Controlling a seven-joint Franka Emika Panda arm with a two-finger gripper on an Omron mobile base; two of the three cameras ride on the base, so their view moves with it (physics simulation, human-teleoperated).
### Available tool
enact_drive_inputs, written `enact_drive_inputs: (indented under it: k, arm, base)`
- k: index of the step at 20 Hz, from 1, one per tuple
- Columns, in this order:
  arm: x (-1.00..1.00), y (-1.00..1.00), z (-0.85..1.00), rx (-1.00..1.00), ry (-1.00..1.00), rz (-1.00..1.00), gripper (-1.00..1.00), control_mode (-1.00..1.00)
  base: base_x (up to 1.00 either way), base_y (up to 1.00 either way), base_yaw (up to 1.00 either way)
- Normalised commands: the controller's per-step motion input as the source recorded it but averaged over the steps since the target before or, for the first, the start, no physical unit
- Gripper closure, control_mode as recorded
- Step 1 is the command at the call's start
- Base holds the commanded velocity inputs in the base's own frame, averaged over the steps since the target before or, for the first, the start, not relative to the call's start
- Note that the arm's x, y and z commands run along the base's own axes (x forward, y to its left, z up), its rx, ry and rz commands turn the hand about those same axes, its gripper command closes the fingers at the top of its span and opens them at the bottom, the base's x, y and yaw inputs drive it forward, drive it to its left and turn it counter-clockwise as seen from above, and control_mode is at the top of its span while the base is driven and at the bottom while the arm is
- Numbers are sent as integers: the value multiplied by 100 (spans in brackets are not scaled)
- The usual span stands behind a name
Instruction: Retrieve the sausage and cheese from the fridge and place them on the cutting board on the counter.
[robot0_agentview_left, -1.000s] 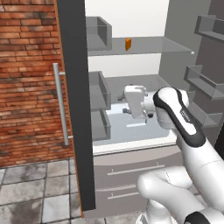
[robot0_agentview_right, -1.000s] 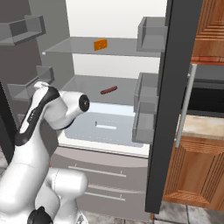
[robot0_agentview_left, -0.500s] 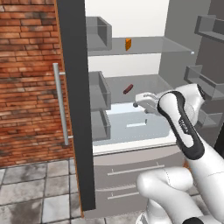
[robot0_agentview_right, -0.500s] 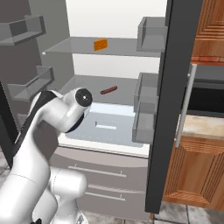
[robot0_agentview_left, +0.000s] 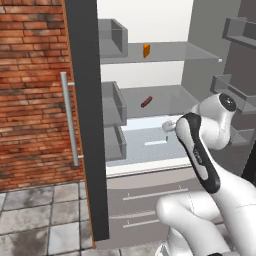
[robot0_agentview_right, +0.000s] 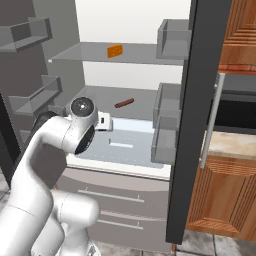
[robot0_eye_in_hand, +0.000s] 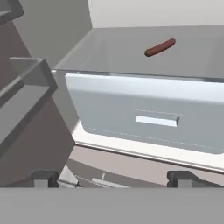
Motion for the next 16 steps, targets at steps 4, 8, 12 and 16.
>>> enact_drive_inputs:
  k: [4, 8, 12, 16]
  arm:
    - [-57, -13, 38, -37, 0, -12, -100, -100]
    - [-49, -7, 43, -23, 0, -14, -100, -100]
    - [-26, -8, 29, -11, -8, -8, -100, -100]
    - [-14, -13, 42, -9, -7, 0, -100, -100]
  base:
    - [0, 0, 0]
    - [0, 0, 0]
    - [0, 0, 0]
    - [0, 0, 0]
